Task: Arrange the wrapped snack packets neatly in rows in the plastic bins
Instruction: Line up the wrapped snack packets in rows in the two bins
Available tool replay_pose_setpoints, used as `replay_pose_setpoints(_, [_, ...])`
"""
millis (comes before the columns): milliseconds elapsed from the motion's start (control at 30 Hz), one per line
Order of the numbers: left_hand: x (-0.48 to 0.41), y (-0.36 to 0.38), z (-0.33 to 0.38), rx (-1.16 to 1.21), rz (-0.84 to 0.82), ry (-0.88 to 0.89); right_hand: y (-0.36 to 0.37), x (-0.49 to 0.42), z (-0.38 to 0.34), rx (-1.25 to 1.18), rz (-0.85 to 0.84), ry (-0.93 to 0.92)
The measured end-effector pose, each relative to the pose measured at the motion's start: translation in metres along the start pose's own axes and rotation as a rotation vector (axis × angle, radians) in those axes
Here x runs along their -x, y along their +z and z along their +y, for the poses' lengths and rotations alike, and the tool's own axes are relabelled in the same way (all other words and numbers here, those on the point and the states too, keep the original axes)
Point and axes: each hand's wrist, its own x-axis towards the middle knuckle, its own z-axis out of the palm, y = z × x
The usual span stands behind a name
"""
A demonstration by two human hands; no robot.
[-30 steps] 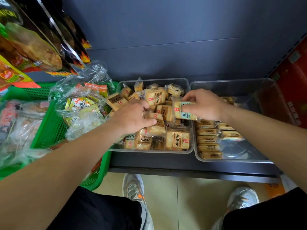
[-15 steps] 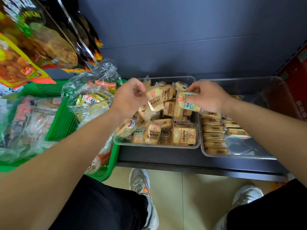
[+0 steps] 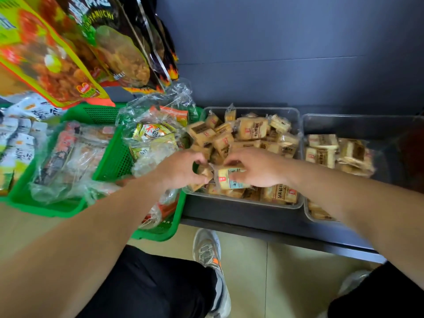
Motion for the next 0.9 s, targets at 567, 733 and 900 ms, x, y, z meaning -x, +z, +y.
replay_pose_setpoints(567, [-0.022, 0.018, 0.013, -0.241, 0.146, 0.223, -0.005, 0.032, 0.025, 0.117, -0.063, 0.159])
replay_pose_setpoints(733, [-0.029, 0.036, 0.016, -0.391, 0.065, 0.133, -0.004, 0.035, 0.03, 0.046, -0.026, 0.164])
replay_pose_setpoints(900, [-0.033, 0.04, 0.023, -0.414, -0.001, 0.076, 0.0, 0.036, 0.04, -0.047, 0.015, 0.161])
